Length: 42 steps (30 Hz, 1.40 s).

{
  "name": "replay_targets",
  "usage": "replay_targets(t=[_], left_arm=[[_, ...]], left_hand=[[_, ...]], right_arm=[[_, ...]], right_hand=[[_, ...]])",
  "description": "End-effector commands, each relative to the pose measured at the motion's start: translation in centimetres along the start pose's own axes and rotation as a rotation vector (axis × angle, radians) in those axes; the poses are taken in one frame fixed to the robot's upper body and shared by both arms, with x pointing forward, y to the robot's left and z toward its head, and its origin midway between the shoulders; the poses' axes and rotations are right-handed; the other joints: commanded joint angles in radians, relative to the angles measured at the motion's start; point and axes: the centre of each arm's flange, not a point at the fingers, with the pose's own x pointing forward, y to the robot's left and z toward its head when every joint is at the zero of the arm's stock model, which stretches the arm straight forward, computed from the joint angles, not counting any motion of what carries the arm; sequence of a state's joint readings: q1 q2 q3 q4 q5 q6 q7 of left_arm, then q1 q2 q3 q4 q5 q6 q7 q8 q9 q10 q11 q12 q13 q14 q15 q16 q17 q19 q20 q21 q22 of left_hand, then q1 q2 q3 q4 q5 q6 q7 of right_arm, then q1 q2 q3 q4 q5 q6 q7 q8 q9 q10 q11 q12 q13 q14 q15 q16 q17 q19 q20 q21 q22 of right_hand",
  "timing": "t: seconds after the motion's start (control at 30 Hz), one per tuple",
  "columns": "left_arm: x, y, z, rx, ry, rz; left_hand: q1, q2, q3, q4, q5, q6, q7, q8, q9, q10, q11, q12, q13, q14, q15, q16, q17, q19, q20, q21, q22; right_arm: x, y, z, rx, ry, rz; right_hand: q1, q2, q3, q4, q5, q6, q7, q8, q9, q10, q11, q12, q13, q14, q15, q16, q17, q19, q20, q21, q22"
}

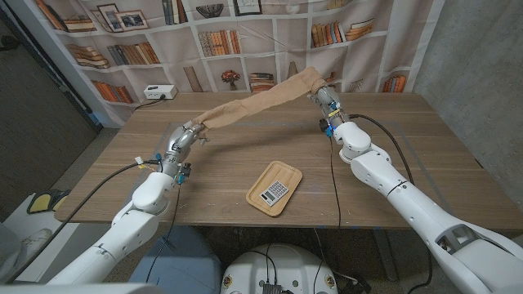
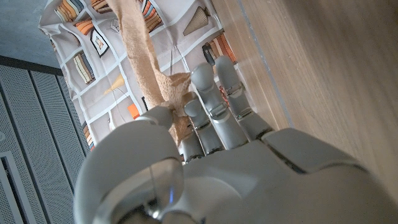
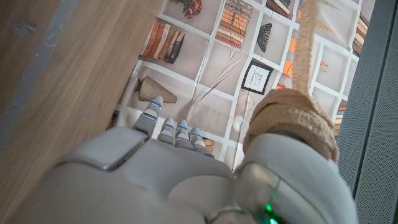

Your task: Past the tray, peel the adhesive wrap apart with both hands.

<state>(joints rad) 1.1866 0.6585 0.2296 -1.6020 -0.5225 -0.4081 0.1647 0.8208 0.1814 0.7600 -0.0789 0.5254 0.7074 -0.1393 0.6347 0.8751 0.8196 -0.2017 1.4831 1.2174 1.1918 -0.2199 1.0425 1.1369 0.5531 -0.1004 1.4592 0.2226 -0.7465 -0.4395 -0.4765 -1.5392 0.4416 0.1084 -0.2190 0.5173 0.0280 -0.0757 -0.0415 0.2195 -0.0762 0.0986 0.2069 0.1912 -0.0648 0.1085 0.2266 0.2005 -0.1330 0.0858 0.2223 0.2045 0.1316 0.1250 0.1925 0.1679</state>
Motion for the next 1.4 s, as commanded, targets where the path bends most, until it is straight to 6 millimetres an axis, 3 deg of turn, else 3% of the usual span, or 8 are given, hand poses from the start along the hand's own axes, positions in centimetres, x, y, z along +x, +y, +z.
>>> replay_targets(t=[0.03,0.73,1.4], left_arm=[[-1.7,1.2,-0.5,-0.004,0.019,0.043],[-3.7,4.2,-0.7,0.002,0.019,0.096],[-5.1,5.7,-0.6,0.014,0.028,0.095]], left_hand=[[-0.009,0.004,0.002,-0.005,0.0,0.007,0.0,0.007,0.003,0.006,-0.001,-0.001,0.002,0.007,0.001,-0.004,0.002,-0.001,0.003,0.01,-0.001],[-0.012,0.003,0.004,-0.006,0.005,0.01,0.001,0.003,-0.012,0.006,0.0,-0.003,0.003,0.005,0.001,-0.011,-0.005,-0.005,0.004,0.016,-0.018],[-0.015,0.003,0.004,-0.007,0.011,0.007,0.001,0.003,-0.016,0.005,0.002,0.0,0.007,0.011,0.001,-0.006,-0.002,-0.01,0.005,0.022,-0.025]], right_arm=[[-0.1,-1.2,0.3,-0.012,-0.001,-0.037],[-0.5,-2.3,-0.5,0.002,-0.011,-0.071],[-1.8,-3.4,1.2,-0.049,-0.021,-0.098]], right_hand=[[0.011,0.001,-0.003,-0.006,0.007,0.005,0.001,0.0,-0.001,0.006,0.003,-0.003,0.0,-0.001,-0.005,-0.001,0.002,0.012,-0.001,0.001,0.002],[0.013,0.008,0.0,-0.008,0.009,0.001,-0.003,-0.005,-0.001,-0.002,-0.001,-0.01,0.0,-0.008,-0.01,-0.006,0.001,0.006,-0.008,-0.003,0.002],[0.012,0.009,-0.001,-0.009,0.009,0.0,-0.002,-0.006,0.0,-0.003,-0.003,-0.012,0.0,-0.009,-0.012,-0.008,0.001,0.005,-0.01,-0.004,0.002]])
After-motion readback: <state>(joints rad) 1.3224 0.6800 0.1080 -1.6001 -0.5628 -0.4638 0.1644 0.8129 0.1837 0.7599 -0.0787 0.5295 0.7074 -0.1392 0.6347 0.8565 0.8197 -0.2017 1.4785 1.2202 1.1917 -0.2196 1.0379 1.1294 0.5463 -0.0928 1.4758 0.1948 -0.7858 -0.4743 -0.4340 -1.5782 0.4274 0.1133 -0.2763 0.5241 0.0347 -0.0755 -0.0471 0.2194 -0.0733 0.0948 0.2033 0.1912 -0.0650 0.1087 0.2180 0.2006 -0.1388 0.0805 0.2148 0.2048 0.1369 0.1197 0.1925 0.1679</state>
